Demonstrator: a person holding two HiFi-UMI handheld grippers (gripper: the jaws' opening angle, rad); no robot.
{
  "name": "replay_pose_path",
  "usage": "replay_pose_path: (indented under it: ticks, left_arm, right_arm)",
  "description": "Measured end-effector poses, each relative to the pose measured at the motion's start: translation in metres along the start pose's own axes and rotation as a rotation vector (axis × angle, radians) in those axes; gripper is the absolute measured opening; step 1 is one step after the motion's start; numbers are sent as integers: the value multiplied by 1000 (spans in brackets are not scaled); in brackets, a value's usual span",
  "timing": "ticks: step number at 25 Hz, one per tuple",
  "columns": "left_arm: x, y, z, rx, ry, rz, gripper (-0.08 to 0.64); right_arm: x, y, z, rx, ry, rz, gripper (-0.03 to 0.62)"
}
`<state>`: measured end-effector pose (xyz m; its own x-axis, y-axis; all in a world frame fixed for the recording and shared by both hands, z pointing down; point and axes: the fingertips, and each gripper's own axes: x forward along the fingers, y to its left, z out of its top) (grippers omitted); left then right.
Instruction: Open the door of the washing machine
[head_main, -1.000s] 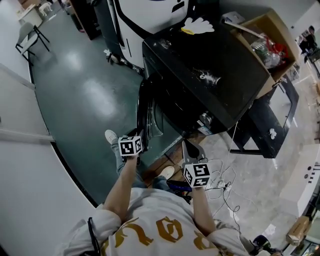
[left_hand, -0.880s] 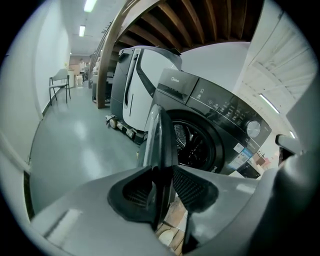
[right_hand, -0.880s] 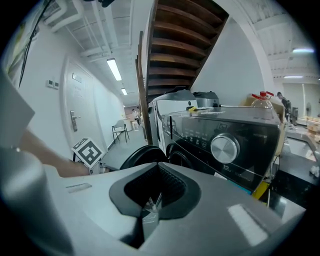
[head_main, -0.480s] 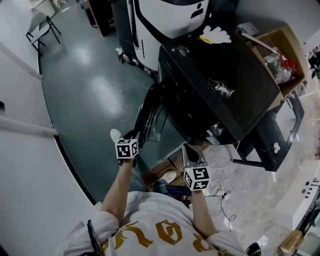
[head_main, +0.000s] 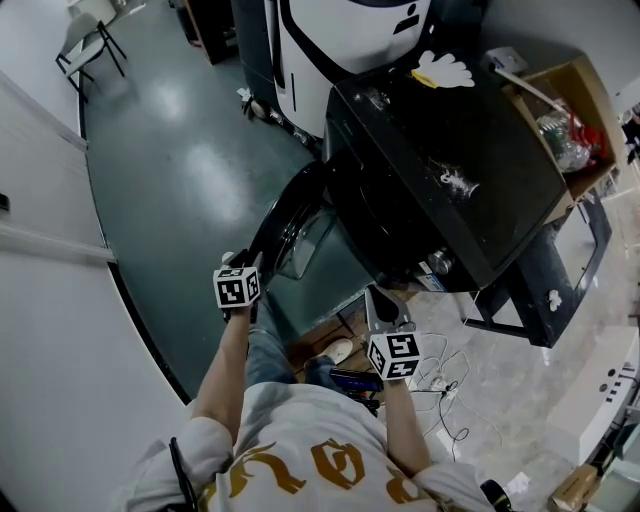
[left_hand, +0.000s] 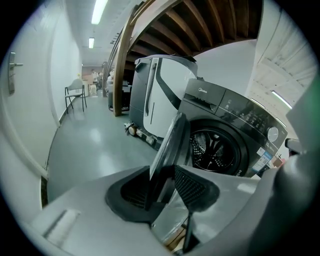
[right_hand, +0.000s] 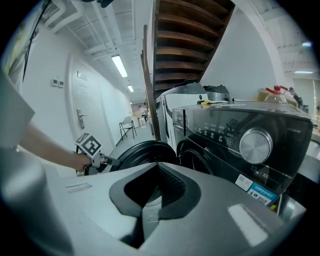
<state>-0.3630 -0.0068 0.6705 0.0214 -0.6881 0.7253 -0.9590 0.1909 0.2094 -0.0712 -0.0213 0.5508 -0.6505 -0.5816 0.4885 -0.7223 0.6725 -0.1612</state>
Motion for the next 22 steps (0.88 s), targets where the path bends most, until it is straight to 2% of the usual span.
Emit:
replay_pose_path:
  ticks: [7,22]
  left_arm:
    - [0,14,6,25,-11,28,157]
    - [-1,12,4,32,-21,31,157]
  right_arm:
    - [1,2,-3,5,12,3,21]
    - [1,5,-4,-12,21,12,21]
